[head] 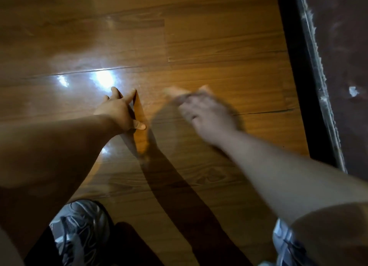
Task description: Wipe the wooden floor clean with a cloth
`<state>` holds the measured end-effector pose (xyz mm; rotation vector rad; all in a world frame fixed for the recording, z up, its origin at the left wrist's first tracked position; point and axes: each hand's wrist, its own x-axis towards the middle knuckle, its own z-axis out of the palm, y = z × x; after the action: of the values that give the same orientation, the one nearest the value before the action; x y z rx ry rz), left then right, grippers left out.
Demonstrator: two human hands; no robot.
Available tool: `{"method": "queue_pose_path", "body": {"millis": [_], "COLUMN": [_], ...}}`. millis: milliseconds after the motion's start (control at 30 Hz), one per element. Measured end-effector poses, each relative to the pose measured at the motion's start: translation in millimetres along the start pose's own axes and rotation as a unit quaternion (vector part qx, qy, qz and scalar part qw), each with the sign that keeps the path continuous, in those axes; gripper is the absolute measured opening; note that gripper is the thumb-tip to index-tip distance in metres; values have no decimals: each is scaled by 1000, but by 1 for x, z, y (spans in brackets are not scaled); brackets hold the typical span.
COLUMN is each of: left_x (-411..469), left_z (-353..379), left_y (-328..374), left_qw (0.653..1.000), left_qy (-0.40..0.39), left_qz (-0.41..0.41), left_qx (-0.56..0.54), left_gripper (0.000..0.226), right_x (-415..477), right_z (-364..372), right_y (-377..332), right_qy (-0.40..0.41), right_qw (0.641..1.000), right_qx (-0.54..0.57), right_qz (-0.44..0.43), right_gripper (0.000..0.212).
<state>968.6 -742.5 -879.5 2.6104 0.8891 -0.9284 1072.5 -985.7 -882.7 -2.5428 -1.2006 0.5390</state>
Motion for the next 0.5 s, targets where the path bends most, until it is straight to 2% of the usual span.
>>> {"method": "queue_pose_path", "body": {"millis": [67,100,167,200,267,300,333,367,400,467,500], "left_x": [-1,0,1,8,14,23,24,22,27,25,30], "left_z": [0,-1,-5,-11,-24,-26,-29,-30,-26,-21,-24], "left_y": [0,0,-2,4,6,18,23,27,35,36,32], "left_qw": [1000,1000,998,994,988,989,992,994,996,998,997], "left_qy": [-15,-21,4,37,78,78,76,65,47,24,29], "left_qz": [-13,-15,-27,-23,-15,-2,1,-2,-1,7,17], "left_qx": [2,1,-54,-98,-130,-123,-105,-86,-71,-65,-66], "left_gripper": [118,112,92,83,82,88,95,102,105,102,100], "right_x": [-6,-14,-19,-6,27,40,50,54,48,32,35], "right_z": [-21,-32,-50,-60,-54,-51,-38,-23,-10,1,-3], "right_y": [65,95,128,130,97,79,51,19,-8,-36,-33], "right_qy": [50,60,93,116,132,123,103,64,7,-104,-97], "right_qw": [989,971,903,870,845,861,902,951,982,993,993], "right_qx": [-22,-13,60,79,73,58,41,33,32,48,67], "right_qz": [137,231,415,473,513,490,418,301,184,29,9], "right_gripper": [48,48,46,46,55,58,57,52,48,40,38]}}
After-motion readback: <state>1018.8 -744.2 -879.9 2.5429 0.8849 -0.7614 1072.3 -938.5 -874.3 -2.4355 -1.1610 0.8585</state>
